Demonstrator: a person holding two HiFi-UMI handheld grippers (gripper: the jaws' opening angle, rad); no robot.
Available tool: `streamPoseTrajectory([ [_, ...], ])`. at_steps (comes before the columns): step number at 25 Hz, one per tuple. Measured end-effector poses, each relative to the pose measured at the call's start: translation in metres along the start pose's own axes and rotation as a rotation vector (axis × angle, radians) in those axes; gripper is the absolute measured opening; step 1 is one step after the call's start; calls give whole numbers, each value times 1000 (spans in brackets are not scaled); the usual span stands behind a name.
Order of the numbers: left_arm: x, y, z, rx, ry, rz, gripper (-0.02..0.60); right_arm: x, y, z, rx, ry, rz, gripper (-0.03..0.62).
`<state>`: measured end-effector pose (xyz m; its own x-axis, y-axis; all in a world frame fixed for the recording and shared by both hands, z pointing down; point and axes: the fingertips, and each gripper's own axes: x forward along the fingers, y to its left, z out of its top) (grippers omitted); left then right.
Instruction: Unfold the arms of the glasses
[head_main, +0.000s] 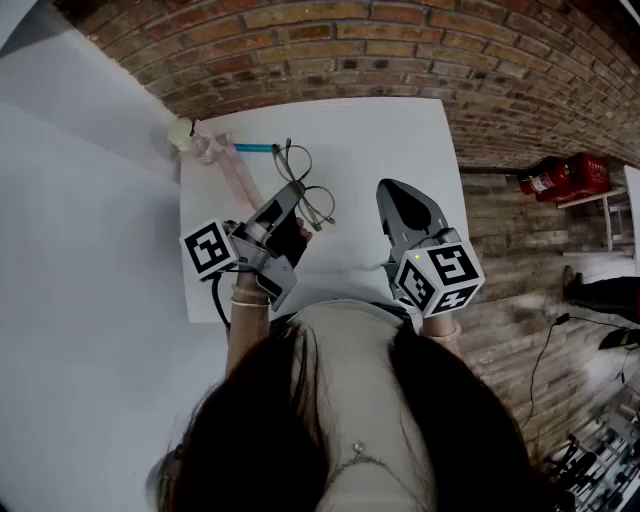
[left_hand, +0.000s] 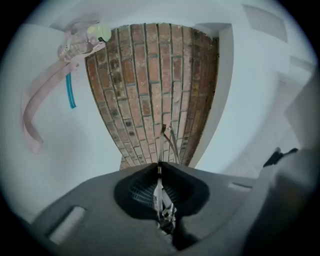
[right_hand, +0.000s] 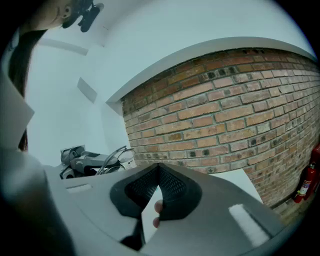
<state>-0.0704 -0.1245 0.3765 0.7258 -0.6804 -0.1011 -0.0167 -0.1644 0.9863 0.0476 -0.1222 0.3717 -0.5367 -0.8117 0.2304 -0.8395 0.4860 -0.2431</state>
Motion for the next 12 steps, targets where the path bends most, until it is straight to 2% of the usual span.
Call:
streamPoseTrajectory([
  [6,-2,-2,-1,-9,-4,-3,23,-4,3,4,-8,-5,8,3],
  [12,-4,-2,1,-15,-15,-12,23,-8,13,12,2,-49,76,3],
])
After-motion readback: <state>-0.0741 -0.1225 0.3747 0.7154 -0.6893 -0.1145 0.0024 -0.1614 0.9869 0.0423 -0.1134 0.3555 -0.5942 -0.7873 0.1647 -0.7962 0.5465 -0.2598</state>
